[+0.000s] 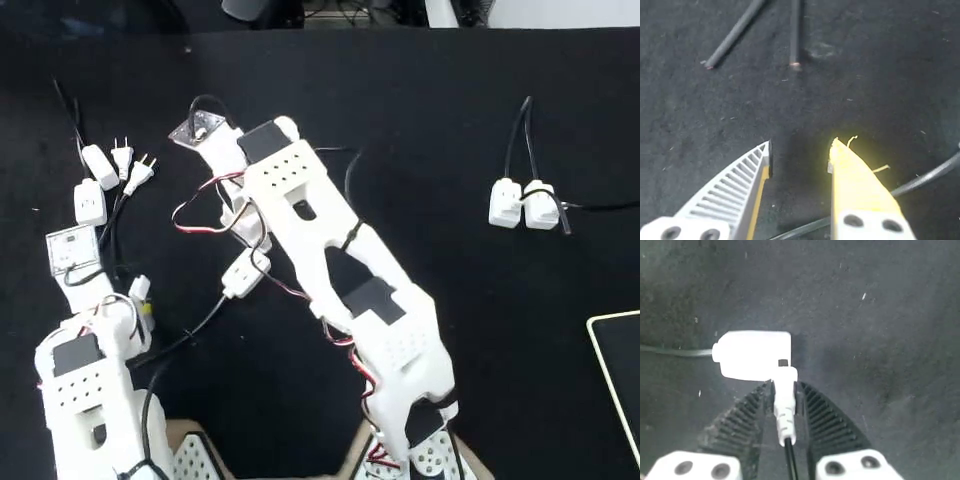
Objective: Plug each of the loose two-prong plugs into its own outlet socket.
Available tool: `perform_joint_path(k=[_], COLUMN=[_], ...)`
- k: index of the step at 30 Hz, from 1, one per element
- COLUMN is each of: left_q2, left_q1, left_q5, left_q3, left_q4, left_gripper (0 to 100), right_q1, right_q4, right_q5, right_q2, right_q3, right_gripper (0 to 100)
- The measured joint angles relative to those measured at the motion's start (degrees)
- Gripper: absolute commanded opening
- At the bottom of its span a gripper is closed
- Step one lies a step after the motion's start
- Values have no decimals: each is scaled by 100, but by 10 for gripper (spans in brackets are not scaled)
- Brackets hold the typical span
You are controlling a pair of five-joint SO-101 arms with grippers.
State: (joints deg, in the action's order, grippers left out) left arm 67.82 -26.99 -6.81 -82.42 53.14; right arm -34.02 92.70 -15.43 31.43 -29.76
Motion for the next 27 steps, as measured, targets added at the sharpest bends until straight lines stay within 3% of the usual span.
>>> perform_joint_path(k=[6,15,22,27], left_q2=[0,0,0,0], left_q1=[510,615,615,615], left_q5=[0,0,0,0], left_q3=[0,0,0,0], left_q4=[0,0,0,0], left_gripper=[195,195,195,195], right_q1=[0,0,0,-9], right_q4=[-563,-703,229,325], right_q5=[0,0,44,343], right_q2=[0,0,0,105], right_q3=[563,589,62,-79], right_gripper=[11,11,11,11])
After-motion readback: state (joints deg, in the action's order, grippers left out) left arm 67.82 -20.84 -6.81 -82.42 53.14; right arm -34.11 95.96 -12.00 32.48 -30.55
